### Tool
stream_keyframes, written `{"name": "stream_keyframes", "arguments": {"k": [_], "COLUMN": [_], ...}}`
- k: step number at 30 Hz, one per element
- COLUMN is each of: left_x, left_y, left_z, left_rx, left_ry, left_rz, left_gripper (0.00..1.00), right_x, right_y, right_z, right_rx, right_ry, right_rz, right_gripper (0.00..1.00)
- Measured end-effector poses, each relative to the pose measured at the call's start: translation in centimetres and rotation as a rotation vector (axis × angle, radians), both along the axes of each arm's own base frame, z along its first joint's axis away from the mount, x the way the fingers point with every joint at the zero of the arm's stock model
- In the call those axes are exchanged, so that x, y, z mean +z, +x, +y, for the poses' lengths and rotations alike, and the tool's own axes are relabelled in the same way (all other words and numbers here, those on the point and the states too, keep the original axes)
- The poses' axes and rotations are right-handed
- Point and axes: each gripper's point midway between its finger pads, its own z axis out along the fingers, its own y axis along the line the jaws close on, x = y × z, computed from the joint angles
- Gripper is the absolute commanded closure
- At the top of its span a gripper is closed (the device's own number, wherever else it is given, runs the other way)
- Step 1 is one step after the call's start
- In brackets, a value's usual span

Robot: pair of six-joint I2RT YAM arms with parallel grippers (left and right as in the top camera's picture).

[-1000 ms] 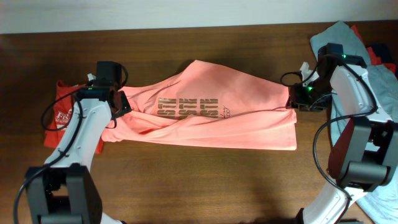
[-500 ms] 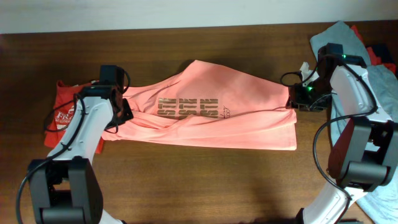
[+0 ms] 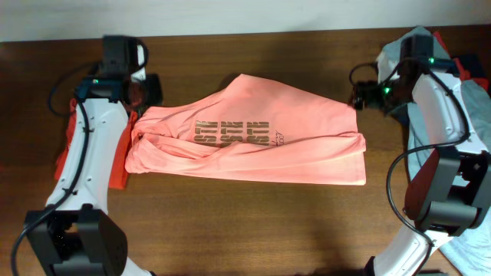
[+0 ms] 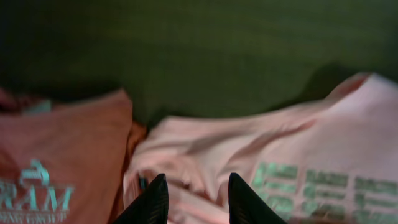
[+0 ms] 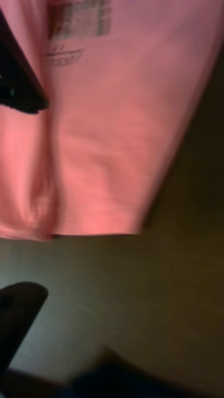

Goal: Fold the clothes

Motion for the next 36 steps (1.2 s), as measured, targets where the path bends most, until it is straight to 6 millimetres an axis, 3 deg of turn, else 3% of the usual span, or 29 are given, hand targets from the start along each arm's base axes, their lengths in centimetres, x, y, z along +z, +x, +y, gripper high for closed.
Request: {"name": "stream_keyframes", "arguments": {"k": [3,7,13,19,23,28,30,32,36], "left_x": [1.3,0.2,-5.1,-11.4,-13.9,-14.1,-14.1,-14.2,-14.6], "left_y": [1.1,3.2,6.9,7.3,7.0,7.0,6.9,6.8,6.1], "left_z": [-0.1,-0.6,-1.6,-2.5,-2.6,-2.6,-2.7,-2.7,-2.6], "left_rx": [-0.011,-0.037,-0.078,-0.101,-0.104,-0.105,-0.105,-0.105,-0.104], "left_ry": [0.001,-0.009,-0.048,-0.086,-0.095,-0.097,-0.098,-0.099,-0.099], "left_rz": [-0.056,-0.089,-0.082,0.022,0.074,0.078,0.081,0.088,0.118], "left_gripper": [0.68,0.67,0.64,0.64,0.64,0.63,0.63,0.63,0.63], "right_x": [0.9,1.0,-2.5,-6.4,-8.2,-9.9,-9.9,-10.2,-10.6], "right_y": [1.9,3.6,5.9,6.5,6.5,6.0,5.8,5.3,4.5], "right_z": [-0.4,-0.7,-0.3,1.5,2.7,3.4,3.5,3.6,3.8], "right_rx": [0.0,0.001,0.018,0.052,0.071,0.082,0.078,0.077,0.072], "right_ry": [-0.016,-0.029,-0.005,0.027,0.048,0.064,0.071,0.08,0.09], "right_rz": [-0.082,-0.147,-0.158,-0.114,-0.087,-0.045,-0.035,-0.011,0.027], "right_gripper": [0.04,0.04,0.04,0.09,0.23,0.39,0.58,0.93,0.96]}}
